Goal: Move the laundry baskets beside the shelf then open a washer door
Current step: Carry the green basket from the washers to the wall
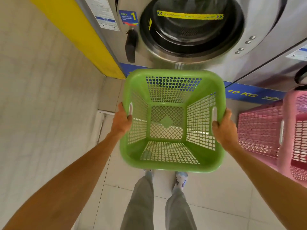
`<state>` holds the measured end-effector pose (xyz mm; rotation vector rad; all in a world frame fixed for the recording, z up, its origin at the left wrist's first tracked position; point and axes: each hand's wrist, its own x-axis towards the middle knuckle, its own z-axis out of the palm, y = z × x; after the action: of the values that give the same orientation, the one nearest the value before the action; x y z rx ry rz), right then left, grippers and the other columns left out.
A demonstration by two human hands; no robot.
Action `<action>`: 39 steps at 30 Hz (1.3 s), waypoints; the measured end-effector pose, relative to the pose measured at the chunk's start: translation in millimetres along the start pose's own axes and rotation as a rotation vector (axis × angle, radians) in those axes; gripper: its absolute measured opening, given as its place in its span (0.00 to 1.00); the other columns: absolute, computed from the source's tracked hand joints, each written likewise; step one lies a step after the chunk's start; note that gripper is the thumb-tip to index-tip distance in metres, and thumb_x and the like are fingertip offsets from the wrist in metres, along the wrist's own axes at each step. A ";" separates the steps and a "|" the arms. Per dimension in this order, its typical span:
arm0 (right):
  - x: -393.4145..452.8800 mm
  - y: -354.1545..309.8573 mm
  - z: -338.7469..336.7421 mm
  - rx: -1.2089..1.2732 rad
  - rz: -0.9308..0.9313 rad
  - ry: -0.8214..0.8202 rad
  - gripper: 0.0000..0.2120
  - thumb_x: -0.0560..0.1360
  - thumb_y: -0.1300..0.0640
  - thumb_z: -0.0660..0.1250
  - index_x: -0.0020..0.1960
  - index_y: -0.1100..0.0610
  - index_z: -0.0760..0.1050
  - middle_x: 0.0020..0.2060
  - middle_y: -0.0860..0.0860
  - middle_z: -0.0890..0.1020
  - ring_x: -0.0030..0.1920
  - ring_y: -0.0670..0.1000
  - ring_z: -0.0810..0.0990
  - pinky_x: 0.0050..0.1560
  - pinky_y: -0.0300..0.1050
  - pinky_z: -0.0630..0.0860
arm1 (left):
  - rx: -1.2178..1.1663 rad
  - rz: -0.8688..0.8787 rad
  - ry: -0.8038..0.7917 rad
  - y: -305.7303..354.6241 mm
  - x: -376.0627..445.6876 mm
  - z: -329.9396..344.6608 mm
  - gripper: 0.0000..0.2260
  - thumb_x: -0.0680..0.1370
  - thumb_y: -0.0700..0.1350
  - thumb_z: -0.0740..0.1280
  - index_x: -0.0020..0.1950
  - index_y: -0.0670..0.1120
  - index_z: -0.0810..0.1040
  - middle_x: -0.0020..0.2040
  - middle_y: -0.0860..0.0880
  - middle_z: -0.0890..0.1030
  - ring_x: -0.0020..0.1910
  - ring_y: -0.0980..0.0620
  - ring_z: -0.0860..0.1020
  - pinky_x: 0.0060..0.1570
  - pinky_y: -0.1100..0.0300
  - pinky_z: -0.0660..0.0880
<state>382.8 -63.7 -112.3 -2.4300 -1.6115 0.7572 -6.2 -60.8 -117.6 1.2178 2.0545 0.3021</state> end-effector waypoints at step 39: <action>-422.5 -82.3 201.4 -0.419 -1.171 -0.557 0.33 0.86 0.53 0.58 0.83 0.60 0.46 0.64 0.69 0.77 0.51 0.68 0.84 0.45 0.57 0.81 | -0.661 -0.834 0.728 -407.8 -638.0 88.9 0.23 0.81 0.43 0.66 0.74 0.43 0.62 0.52 0.48 0.80 0.40 0.50 0.84 0.35 0.55 0.83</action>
<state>90.9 -438.8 -114.5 -0.9600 -3.0907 0.8913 -28.9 -822.6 -101.3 -0.2298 2.5221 1.0010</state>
